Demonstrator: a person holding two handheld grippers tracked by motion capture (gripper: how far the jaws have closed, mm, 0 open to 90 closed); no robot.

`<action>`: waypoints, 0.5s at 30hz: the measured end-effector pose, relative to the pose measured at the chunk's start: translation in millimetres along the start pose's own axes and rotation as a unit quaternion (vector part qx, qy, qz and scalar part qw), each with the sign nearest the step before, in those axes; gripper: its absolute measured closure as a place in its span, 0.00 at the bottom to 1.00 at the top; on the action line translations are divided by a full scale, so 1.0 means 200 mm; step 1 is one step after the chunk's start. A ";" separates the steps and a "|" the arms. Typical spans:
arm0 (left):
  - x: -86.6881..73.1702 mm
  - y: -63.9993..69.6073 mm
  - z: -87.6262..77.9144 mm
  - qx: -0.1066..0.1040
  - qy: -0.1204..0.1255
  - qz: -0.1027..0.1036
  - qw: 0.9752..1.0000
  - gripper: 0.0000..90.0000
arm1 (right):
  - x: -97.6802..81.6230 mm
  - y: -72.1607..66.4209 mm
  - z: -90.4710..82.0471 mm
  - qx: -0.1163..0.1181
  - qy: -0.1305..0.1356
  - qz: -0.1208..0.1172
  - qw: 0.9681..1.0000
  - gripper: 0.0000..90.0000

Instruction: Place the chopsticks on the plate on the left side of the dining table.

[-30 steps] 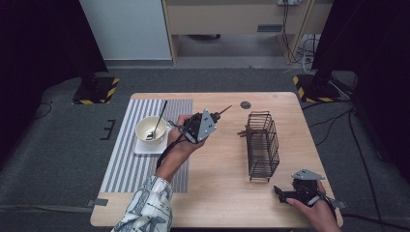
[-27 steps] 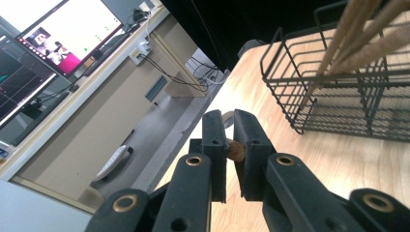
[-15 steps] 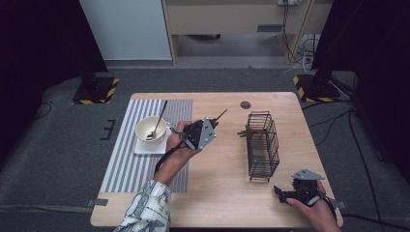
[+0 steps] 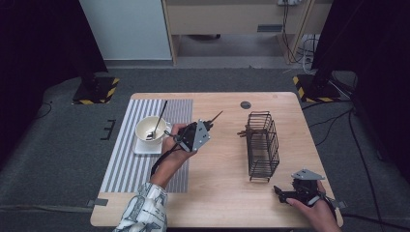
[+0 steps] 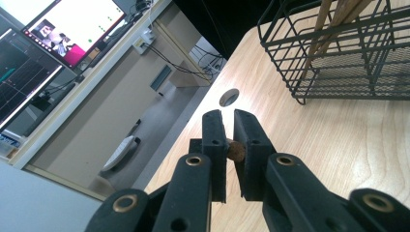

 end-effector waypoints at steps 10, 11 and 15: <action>-0.07 0.00 -0.04 0.001 -0.001 -0.008 1.000 0.93 | 0.00 0.00 0.00 0.000 0.000 0.000 1.000 0.00; -0.08 0.00 -0.05 0.002 -0.001 -0.008 1.000 0.93 | 0.00 0.00 0.00 0.000 0.000 0.000 1.000 0.00; -0.10 -0.01 -0.08 0.006 0.001 -0.010 1.000 0.93 | 0.00 0.00 0.00 0.000 0.000 0.000 1.000 0.00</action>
Point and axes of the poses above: each handheld gripper's, and its own axes: z roughly forward along the jaws, x roughly out of its top, y roughly to its right, the point moved 3 cm from there along z, roughly forward along the jaws, and after that the axes turned 13 degrees about -z, right-handed, at the moved point
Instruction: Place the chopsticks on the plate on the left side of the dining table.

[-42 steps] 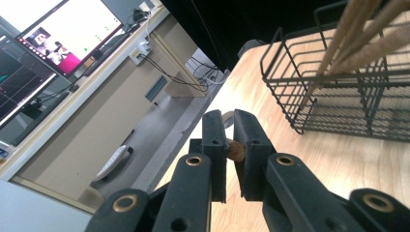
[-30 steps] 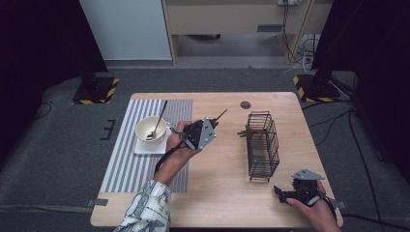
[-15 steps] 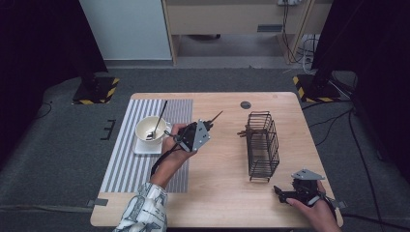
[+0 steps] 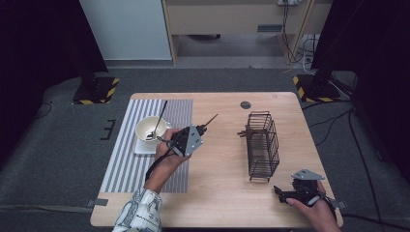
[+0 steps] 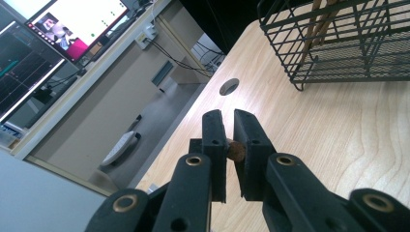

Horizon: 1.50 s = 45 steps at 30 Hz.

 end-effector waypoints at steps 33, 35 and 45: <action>-0.25 -0.11 -0.22 0.034 -0.003 -0.041 0.999 0.93 | 0.00 0.00 0.00 0.000 0.000 0.000 1.000 0.00; -0.26 -0.11 -0.23 0.035 0.000 -0.044 0.998 0.93 | 0.00 0.00 0.00 0.000 0.000 0.001 1.000 0.00; -0.32 -0.13 -0.28 0.038 -0.001 -0.056 0.998 0.93 | 0.00 0.00 0.00 0.000 0.000 0.001 1.000 0.00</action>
Point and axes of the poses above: each handheld gripper's, and its own axes: z roughly forward along the jaws, x roughly out of its top, y roughly to its right, the point moved 3 cm from there along z, roughly forward along the jaws, and after that the axes turned 13 degrees about -z, right-handed, at the moved point
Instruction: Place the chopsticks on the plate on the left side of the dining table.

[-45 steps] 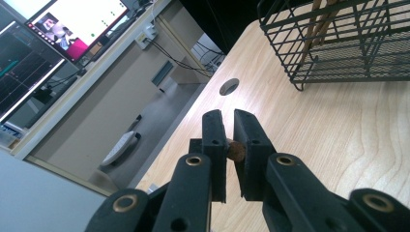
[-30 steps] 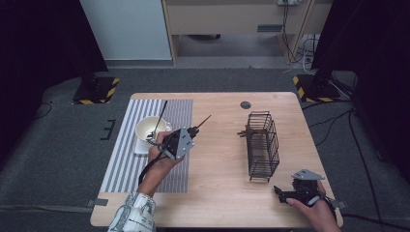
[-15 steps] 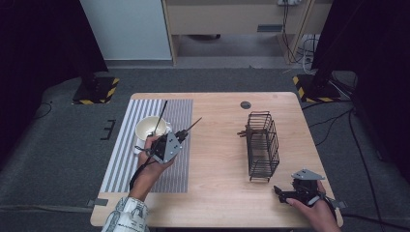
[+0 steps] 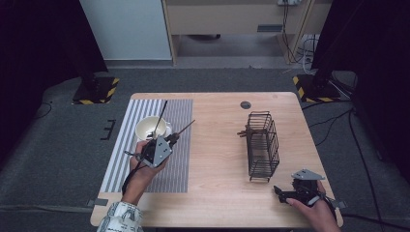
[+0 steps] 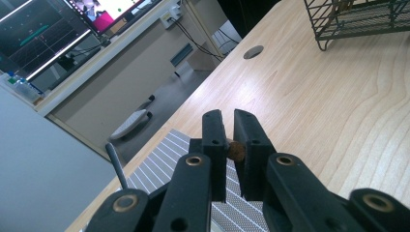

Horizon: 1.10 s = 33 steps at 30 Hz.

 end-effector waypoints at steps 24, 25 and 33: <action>-0.15 -0.02 -0.07 0.010 -0.033 -0.018 0.999 0.93 | 0.00 0.00 0.00 0.000 0.000 -0.001 1.000 0.00; -0.16 -0.02 -0.07 0.011 -0.037 -0.018 0.999 0.93 | 0.00 0.00 0.00 0.000 0.000 -0.001 1.000 0.00; -0.22 -0.03 -0.10 0.017 -0.060 -0.028 0.998 0.93 | 0.00 0.00 0.00 -0.001 0.000 -0.001 1.000 0.00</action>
Point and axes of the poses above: each handheld gripper's, and its own axes: z roughly forward along the jaws, x roughly out of its top, y roughly to its right, the point moved 3 cm from there along z, roughly forward along the jaws, and after that the axes turned 13 degrees about -z, right-handed, at the moved point
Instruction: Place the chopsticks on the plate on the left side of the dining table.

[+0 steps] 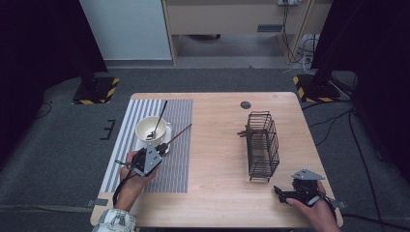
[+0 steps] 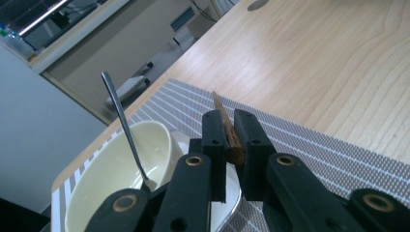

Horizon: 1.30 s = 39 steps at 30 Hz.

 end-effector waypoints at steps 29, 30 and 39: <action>-0.24 -0.09 0.00 0.008 -0.089 -0.055 0.994 0.92 | 0.00 0.00 0.00 0.000 0.000 0.002 1.000 0.00; -0.25 -0.10 -0.01 0.008 -0.090 -0.057 0.994 0.92 | 0.00 0.00 0.00 0.000 -0.001 0.002 1.000 0.00; -0.31 -0.13 -0.05 0.009 -0.102 -0.078 0.992 0.92 | 0.00 0.00 0.00 0.000 0.000 0.002 1.000 0.00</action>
Point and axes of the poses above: each handheld gripper's, and its own axes: z roughly forward along the jaws, x roughly out of its top, y roughly to its right, the point moved 3 cm from there along z, roughly forward along the jaws, and after that the axes turned 13 degrees about -z, right-handed, at the moved point
